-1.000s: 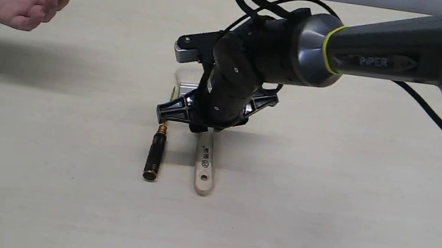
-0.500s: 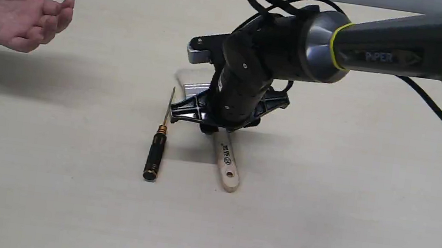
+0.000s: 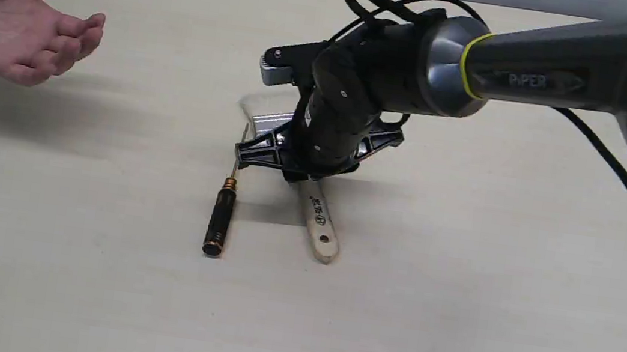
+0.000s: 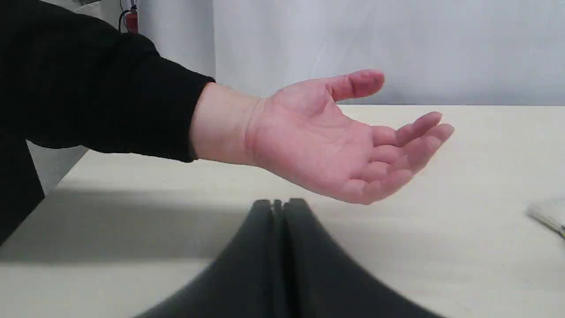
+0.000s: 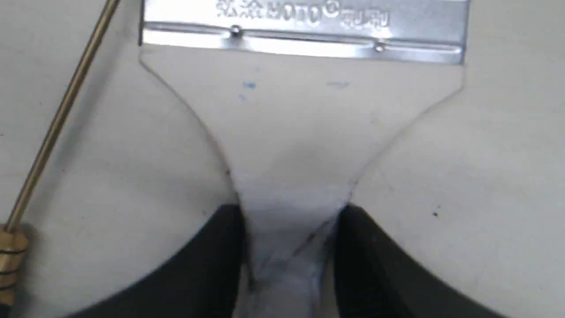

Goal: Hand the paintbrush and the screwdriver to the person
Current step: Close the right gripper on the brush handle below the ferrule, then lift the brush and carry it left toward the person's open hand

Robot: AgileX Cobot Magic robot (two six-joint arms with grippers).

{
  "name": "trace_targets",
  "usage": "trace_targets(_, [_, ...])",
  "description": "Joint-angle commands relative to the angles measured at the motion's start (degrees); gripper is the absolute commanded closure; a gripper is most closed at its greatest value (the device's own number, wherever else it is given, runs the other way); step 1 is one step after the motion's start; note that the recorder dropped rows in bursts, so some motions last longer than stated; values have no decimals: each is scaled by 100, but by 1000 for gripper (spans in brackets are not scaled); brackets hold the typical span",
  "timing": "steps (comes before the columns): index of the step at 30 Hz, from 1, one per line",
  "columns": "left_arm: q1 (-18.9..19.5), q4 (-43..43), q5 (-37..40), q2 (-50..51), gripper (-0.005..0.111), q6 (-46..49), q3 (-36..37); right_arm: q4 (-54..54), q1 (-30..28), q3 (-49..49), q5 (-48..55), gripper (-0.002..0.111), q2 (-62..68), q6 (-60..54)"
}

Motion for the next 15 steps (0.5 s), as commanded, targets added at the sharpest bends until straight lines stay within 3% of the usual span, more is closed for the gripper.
trace_targets(1, [-32, -26, -59, -14, 107, -12, 12, -104, -22, 93, 70, 104, -188, -84])
trace_targets(9, [-32, -26, -59, -14, 107, -12, 12, 131, -11, 93, 18, 104, -1591, -651])
trace_targets(15, [-32, -26, -59, -14, 107, -12, 12, 1206, -11, 93, -126, 104, -2305, -1647])
